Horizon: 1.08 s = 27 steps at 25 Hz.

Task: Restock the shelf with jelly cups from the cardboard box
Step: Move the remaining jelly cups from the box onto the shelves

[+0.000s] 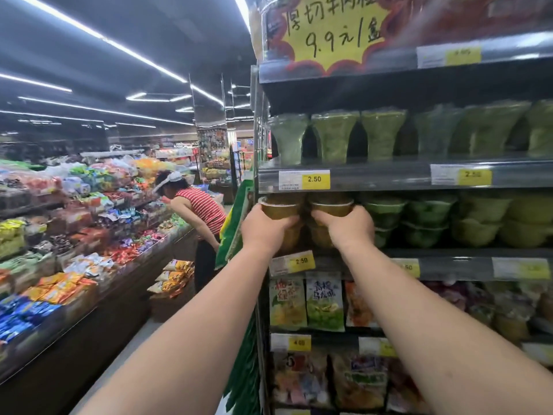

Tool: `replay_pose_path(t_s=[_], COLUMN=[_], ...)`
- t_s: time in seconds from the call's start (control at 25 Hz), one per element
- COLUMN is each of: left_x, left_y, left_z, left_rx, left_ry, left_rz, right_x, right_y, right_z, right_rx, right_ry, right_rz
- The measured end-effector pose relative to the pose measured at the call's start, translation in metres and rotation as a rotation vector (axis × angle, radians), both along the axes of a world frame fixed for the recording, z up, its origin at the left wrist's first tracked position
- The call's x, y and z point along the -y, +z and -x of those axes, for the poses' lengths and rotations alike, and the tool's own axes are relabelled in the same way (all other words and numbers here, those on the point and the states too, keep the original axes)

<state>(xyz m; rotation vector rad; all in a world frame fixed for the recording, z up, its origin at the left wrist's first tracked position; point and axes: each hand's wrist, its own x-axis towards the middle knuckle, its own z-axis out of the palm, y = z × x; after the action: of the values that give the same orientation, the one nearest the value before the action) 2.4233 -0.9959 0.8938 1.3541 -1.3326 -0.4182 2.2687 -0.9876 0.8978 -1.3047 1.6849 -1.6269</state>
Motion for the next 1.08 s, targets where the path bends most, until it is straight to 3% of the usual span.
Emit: replay_pose_path(t_s=[0.32,0.52,0.68,0.84,0.96,1.08], left_x=[0.017,-0.003,-0.033,-0.061,-0.078,-0.096], left_y=[-0.005,-0.029,-0.064,-0.093,-0.114,-0.142], left_z=[0.000,0.006,0.022,0.050,0.073,0.116], left_rx=[-0.042,-0.159,-0.233,-0.198,-0.196,-0.229], left_ry=[-0.084,-0.083,0.005,0.120,0.181,0.081], left_rz=[-0.077,-0.005,-0.012,0.022,0.020,-0.091], right_x=[0.015,0.003,-0.023,-0.054,-0.078,-0.100], right_y=[0.000,-0.019,-0.038,-0.071,-0.104,-0.139], right_z=[-0.008,-0.009,-0.010,0.004,0.031,0.078], right_rx=[-0.043,-0.072,-0.145,-0.071,-0.044,-0.016], right_ry=[-0.012,-0.047,-0.040,0.046,0.104,0.119], right_rz=[-0.058,0.014,0.099,0.153,0.070,-0.058])
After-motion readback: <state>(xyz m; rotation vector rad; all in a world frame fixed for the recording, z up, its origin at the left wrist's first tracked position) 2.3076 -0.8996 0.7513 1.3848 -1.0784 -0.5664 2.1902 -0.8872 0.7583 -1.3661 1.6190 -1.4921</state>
